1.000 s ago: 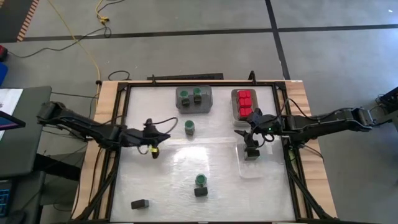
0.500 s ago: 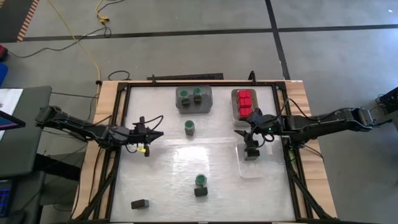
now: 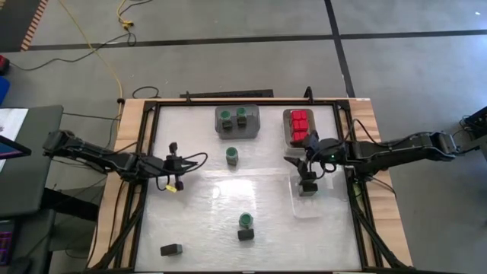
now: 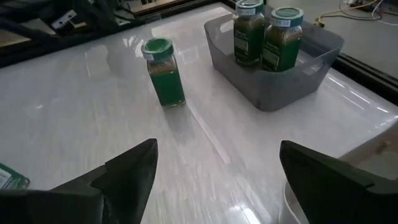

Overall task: Sort spices by type
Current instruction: Put the center green seasoning bottle into the black bin

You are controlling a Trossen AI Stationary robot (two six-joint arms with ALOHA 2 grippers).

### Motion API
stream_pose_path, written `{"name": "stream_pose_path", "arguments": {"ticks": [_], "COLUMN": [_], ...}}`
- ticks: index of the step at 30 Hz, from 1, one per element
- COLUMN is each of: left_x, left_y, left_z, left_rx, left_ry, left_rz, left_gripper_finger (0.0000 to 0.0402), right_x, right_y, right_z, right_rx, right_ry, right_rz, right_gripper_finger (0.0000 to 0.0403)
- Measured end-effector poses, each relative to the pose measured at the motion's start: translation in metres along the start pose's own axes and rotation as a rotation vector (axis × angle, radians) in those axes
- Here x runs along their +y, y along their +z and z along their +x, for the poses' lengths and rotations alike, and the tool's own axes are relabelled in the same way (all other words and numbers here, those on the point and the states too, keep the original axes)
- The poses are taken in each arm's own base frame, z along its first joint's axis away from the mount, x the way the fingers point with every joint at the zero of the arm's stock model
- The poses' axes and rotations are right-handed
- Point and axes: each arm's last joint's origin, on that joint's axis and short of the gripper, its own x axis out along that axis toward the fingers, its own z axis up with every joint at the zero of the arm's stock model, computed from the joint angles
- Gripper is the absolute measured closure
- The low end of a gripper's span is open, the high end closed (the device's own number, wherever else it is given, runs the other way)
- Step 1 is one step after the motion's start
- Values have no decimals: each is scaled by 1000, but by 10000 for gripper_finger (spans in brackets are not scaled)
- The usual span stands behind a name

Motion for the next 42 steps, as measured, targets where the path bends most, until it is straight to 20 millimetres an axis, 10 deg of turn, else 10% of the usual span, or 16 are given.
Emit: {"name": "stream_pose_path", "arguments": {"ticks": [22, 42], "left_x": [11, 17], "left_y": [-16, -14], "left_z": [7, 9], "left_rx": [-135, -164], "left_ry": [47, 70], "left_rz": [-49, -27], "left_gripper_finger": [401, 401], "right_x": [-2, 74], "right_y": [26, 164], "right_z": [15, 170], "right_rx": [-166, 415], "right_ry": [0, -30], "right_rz": [-33, -372], "right_gripper_finger": [16, 17]}}
